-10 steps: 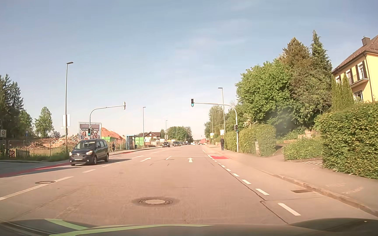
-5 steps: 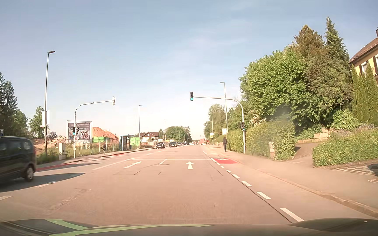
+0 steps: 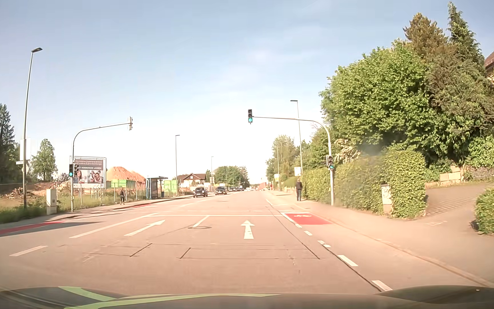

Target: Follow the waypoints while adhering to traffic rules and regulations

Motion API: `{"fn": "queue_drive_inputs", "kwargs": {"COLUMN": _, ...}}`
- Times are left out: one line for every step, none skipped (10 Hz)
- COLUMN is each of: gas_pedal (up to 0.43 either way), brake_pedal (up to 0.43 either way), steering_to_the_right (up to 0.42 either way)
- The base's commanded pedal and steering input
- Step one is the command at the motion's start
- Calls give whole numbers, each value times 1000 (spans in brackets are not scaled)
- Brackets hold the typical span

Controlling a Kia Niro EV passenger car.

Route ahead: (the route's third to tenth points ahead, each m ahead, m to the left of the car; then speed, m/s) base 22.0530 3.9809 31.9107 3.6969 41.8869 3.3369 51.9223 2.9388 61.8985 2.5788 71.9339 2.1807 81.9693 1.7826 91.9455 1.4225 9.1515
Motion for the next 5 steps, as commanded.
{"fn": "queue_drive_inputs", "kwargs": {"gas_pedal": 197, "brake_pedal": 0, "steering_to_the_right": 1}}
{"fn": "queue_drive_inputs", "kwargs": {"gas_pedal": 209, "brake_pedal": 0, "steering_to_the_right": 1}}
{"fn": "queue_drive_inputs", "kwargs": {"gas_pedal": 209, "brake_pedal": 0, "steering_to_the_right": 1}}
{"fn": "queue_drive_inputs", "kwargs": {"gas_pedal": 209, "brake_pedal": 0, "steering_to_the_right": 1}}
{"fn": "queue_drive_inputs", "kwargs": {"gas_pedal": 209, "brake_pedal": 0, "steering_to_the_right": 1}}
